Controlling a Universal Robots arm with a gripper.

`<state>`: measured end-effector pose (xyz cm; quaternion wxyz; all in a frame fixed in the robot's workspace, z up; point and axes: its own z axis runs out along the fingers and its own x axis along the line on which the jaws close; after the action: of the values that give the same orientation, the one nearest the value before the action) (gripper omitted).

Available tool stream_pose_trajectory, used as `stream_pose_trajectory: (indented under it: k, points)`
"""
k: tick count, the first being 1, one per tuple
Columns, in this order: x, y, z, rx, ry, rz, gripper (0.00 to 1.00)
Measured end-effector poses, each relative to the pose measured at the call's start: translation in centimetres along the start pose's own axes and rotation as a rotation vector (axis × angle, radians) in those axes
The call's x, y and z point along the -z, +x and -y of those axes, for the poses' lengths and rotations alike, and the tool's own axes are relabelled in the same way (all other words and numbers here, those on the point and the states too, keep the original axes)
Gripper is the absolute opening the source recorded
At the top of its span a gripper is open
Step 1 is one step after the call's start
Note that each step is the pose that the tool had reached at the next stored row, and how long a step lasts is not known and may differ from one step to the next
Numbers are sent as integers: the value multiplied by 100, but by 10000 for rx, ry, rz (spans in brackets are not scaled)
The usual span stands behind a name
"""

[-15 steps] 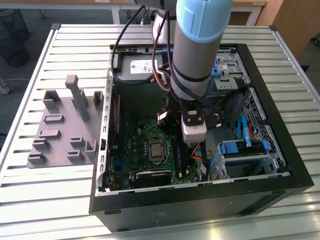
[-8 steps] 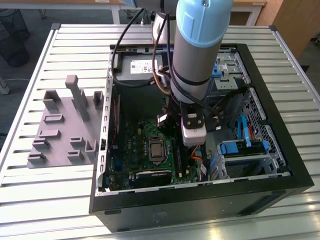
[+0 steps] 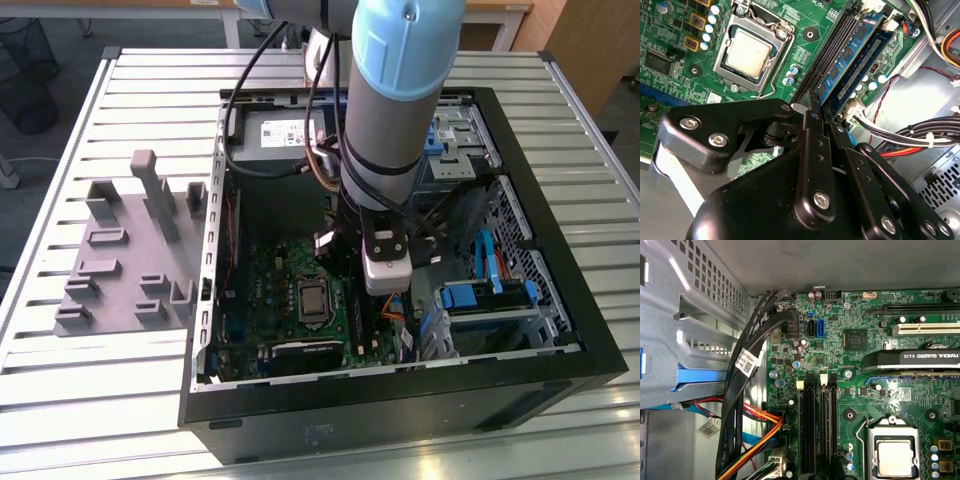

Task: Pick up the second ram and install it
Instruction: 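Insert the second ram into the second slot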

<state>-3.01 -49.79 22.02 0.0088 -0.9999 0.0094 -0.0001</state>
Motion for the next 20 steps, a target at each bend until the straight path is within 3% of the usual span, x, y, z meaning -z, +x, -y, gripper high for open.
stream_pose_trajectory:
  k: [20]
  points:
    - [-57, 0, -2, -1, -1, 0, 14]
